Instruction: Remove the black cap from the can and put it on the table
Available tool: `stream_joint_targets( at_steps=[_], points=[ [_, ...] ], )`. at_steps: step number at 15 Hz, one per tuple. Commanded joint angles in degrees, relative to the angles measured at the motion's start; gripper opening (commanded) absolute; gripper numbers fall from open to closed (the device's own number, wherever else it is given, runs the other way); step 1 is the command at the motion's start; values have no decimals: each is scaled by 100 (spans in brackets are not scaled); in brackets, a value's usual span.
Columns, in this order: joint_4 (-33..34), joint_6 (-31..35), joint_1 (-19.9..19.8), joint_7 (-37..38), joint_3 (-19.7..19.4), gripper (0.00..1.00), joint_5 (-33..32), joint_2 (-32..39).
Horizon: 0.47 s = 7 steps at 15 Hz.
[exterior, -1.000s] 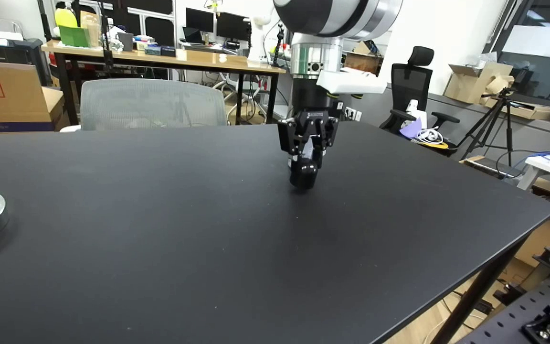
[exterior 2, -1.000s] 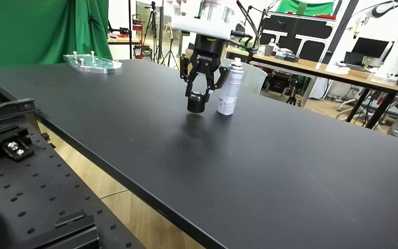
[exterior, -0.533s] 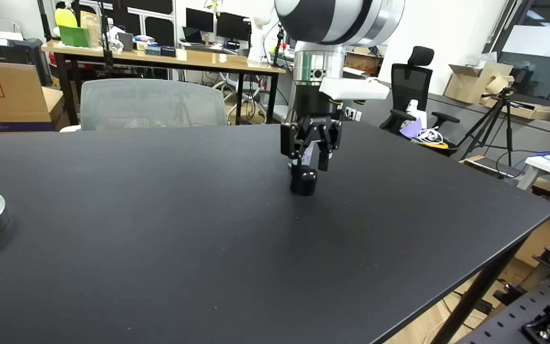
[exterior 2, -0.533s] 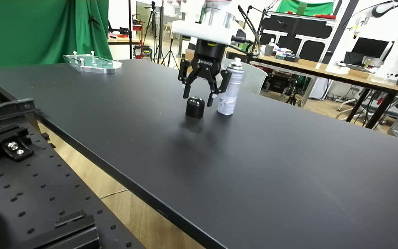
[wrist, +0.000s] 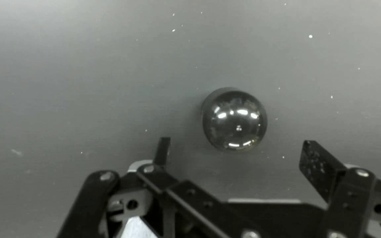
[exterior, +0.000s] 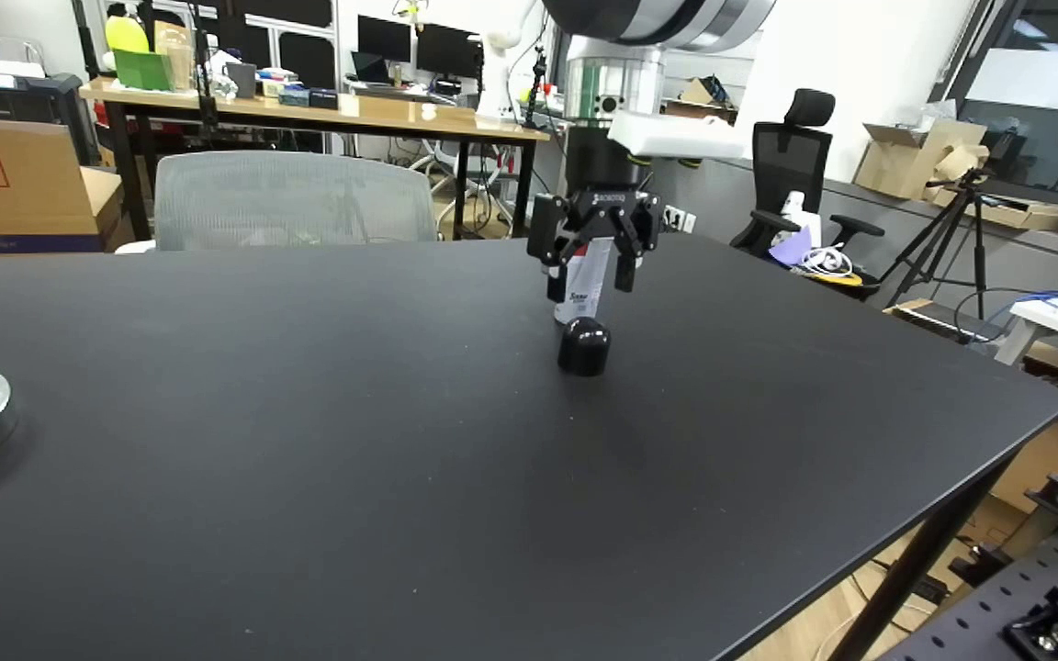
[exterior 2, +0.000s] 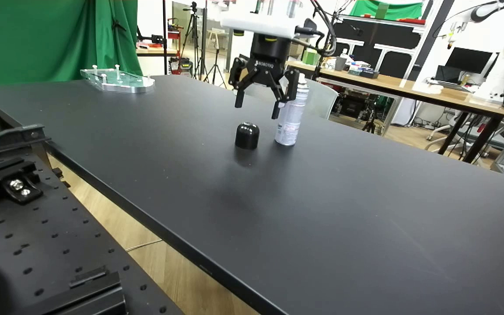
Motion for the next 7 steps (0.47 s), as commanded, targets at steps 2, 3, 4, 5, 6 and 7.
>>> stream_joint_targets(
  at_steps=[2,3,4,5,6,7],
  points=[
    [-38,-389,76,316,-46,100,-48,-507],
    [-21,-493,72,307,-38,100,-39,-565],
    [-17,-556,70,306,-35,100,-38,-613],
    [-15,-622,60,285,-29,100,-24,-663],
    [-10,-681,57,288,-29,100,-19,-699],
    [-4,-747,49,268,-25,100,-2,-727]
  ],
)
